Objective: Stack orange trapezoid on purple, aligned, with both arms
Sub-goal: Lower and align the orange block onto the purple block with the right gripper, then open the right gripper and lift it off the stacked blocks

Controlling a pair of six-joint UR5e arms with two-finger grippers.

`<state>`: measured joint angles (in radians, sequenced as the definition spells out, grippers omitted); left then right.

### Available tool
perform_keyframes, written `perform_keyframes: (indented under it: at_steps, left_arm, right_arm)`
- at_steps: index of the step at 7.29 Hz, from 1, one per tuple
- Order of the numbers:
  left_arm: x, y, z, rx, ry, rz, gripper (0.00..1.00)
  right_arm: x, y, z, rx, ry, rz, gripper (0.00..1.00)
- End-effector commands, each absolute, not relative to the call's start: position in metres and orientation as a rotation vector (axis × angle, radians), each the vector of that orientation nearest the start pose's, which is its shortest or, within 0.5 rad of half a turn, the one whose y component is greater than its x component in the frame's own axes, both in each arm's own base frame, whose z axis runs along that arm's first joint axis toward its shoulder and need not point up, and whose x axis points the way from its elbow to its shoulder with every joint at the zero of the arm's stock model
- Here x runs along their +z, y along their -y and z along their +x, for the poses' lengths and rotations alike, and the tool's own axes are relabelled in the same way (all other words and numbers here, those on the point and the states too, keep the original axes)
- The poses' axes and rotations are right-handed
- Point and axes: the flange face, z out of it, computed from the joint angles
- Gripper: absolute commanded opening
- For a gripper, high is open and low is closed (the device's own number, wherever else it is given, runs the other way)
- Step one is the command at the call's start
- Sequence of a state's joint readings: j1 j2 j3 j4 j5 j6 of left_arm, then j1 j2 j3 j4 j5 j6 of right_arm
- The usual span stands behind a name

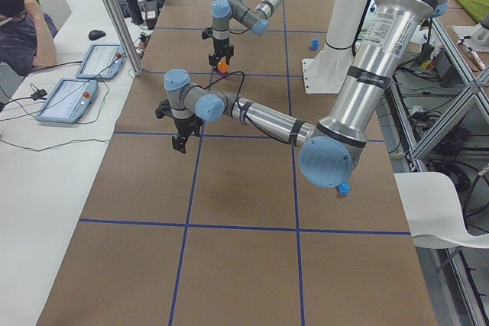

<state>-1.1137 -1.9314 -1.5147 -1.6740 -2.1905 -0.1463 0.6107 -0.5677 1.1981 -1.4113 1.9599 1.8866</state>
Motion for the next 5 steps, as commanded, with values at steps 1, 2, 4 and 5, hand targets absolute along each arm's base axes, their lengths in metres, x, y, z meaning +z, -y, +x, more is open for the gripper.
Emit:
perform_keyframes:
  at_steps: [1,2,4,5]
  left_arm:
    - [0.481,0.614,0.216,0.421,-0.705,0.198,1.00]
    - [0.496,0.606,0.204,0.416,-0.711,0.222,1.00]
    - [0.545,0.586,0.148,0.358,-0.721,0.265,1.00]
    - [0.563,0.575,0.122,0.345,-0.754,0.267,1.00]
  right_arm:
    - [0.109,0.541,-0.553,0.736,0.854,-0.261,1.00]
    - [0.089,0.526,-0.525,0.656,0.815,-0.222,1.00]
    - [0.131,0.497,-0.448,0.448,0.778,-0.114,1.00]
    - [0.180,0.495,-0.390,0.358,0.772,-0.044,1.00]
